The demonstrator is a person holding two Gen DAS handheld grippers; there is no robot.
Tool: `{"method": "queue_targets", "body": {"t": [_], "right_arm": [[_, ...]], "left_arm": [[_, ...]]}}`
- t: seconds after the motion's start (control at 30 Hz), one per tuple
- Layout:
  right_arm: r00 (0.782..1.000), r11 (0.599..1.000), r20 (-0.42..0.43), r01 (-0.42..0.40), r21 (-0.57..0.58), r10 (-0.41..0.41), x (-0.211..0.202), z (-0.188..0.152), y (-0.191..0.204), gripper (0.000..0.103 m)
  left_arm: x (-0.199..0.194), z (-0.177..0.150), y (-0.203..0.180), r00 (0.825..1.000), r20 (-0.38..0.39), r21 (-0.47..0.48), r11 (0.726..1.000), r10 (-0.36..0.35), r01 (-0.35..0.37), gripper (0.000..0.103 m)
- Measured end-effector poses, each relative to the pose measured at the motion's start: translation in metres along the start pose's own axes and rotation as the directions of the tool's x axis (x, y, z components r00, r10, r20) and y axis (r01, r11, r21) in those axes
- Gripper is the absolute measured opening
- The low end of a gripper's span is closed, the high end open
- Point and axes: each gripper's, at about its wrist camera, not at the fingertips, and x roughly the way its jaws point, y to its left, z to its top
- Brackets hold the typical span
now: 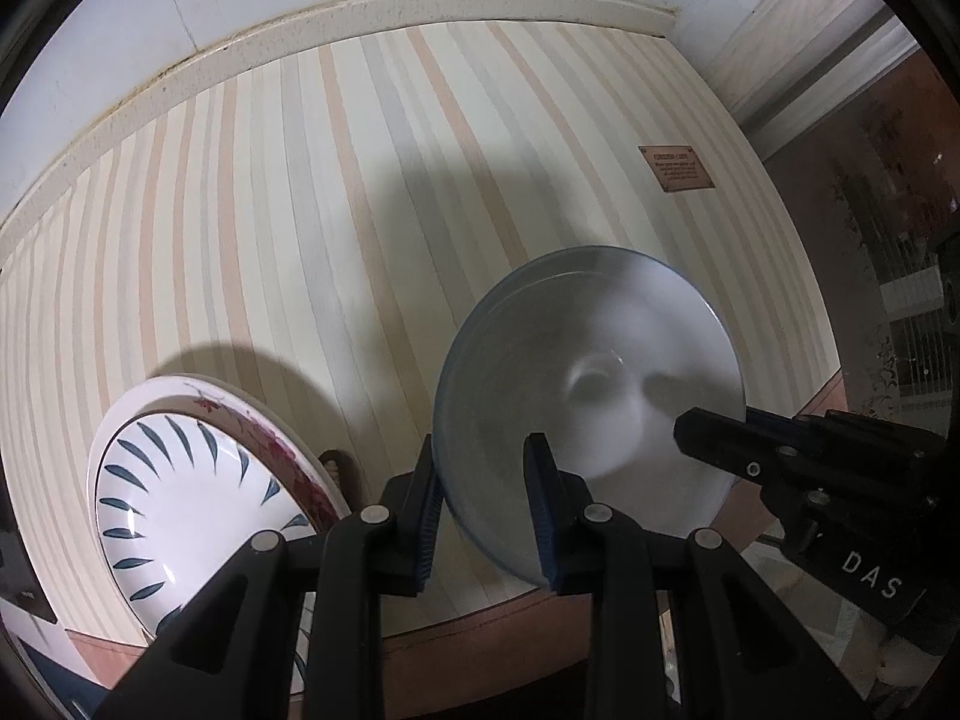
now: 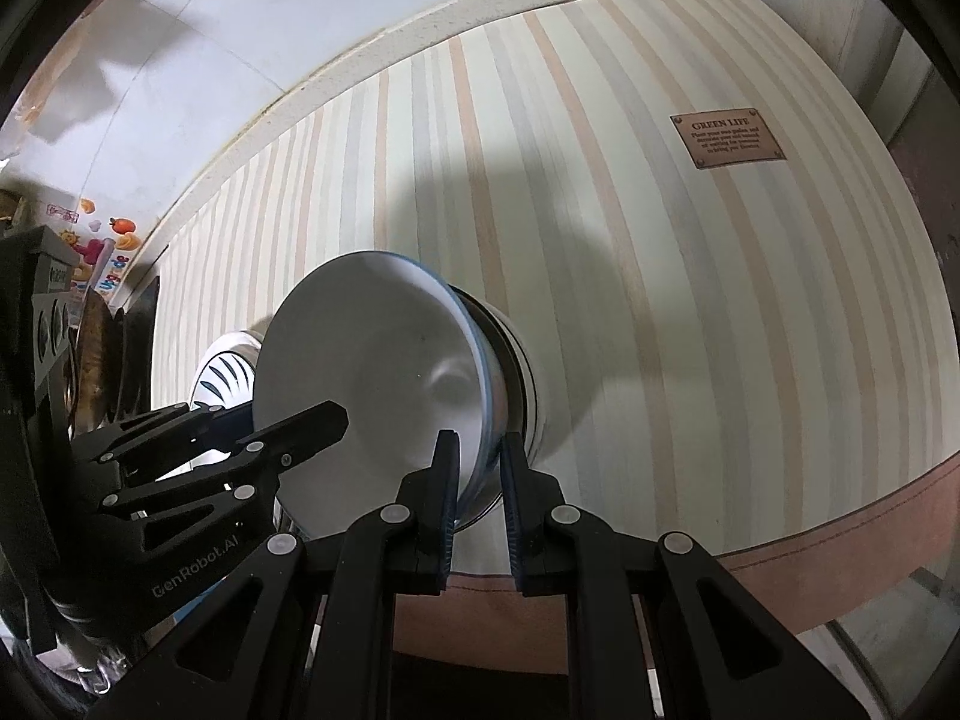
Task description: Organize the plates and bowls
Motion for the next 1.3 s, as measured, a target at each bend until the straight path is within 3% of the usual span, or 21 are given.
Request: {"method": "queue_targets", "body": {"t": [0.23, 0.37, 0.53, 0.6, 0.67, 0.8, 0.87, 0.9, 0.93, 1.03, 1.3], "right_arm": [[1.0, 1.0, 0.027, 0.0, 0.019, 0.0, -0.012, 0.001, -0.002, 0.02], [0.994, 0.999, 0.103, 0.042, -0.007, -0.041, -0.045, -0.005, 0.01, 0.02], [0.971, 0.992, 0.216, 0.118, -0.047, -0.106, -0.095, -0.025, 0.031, 0.02], [0.962, 0.989, 0.245, 0.136, -0.049, -0.121, -0.111, -0.035, 0.036, 0.026], [0.955, 0.987, 0.265, 0.15, -0.053, -0.131, -0.125, -0.045, 0.041, 0.048], [0.938, 0.983, 0.311, 0.177, -0.052, -0.152, -0.15, -0.067, 0.05, 0.06], [0.931, 0.98, 0.326, 0.191, -0.049, -0.165, -0.16, -0.075, 0.053, 0.078], [0.926, 0.979, 0.335, 0.199, -0.046, -0.172, -0.165, -0.079, 0.055, 0.079], [0.92, 0.977, 0.346, 0.21, -0.043, -0.183, -0.17, -0.083, 0.056, 0.08], [0.907, 0.974, 0.37, 0.226, -0.03, -0.199, -0.184, -0.092, 0.057, 0.086], [0.9, 0.975, 0.387, 0.22, -0.006, -0.201, -0.197, -0.096, 0.052, 0.089]], "left_arm": [[-0.025, -0.007, 0.002, 0.999, 0.043, 0.002, 1.0, -0.002, 0.002, 0.024], [-0.059, -0.015, -0.002, 0.993, 0.121, 0.029, 0.999, 0.016, -0.02, 0.025], [-0.106, -0.032, -0.007, 0.977, 0.213, 0.055, 0.998, 0.021, -0.034, 0.025], [-0.119, -0.037, -0.01, 0.972, 0.235, 0.072, 0.997, 0.02, -0.038, 0.025], [-0.132, -0.045, -0.014, 0.964, 0.266, 0.096, 0.994, 0.023, -0.05, 0.029], [-0.148, -0.056, -0.018, 0.958, 0.287, 0.119, 0.992, 0.003, -0.039, 0.037], [-0.153, -0.06, -0.02, 0.956, 0.292, 0.126, 0.992, -0.009, -0.029, 0.051], [-0.155, -0.061, -0.021, 0.955, 0.296, 0.128, 0.991, -0.015, -0.024, 0.065], [-0.157, -0.062, -0.021, 0.953, 0.303, 0.129, 0.991, -0.019, -0.021, 0.073], [-0.163, -0.065, -0.022, 0.949, 0.315, 0.125, 0.992, -0.028, -0.013, 0.075], [-0.164, -0.06, -0.023, 0.947, 0.318, 0.114, 0.993, -0.039, 0.002, 0.075]]}}
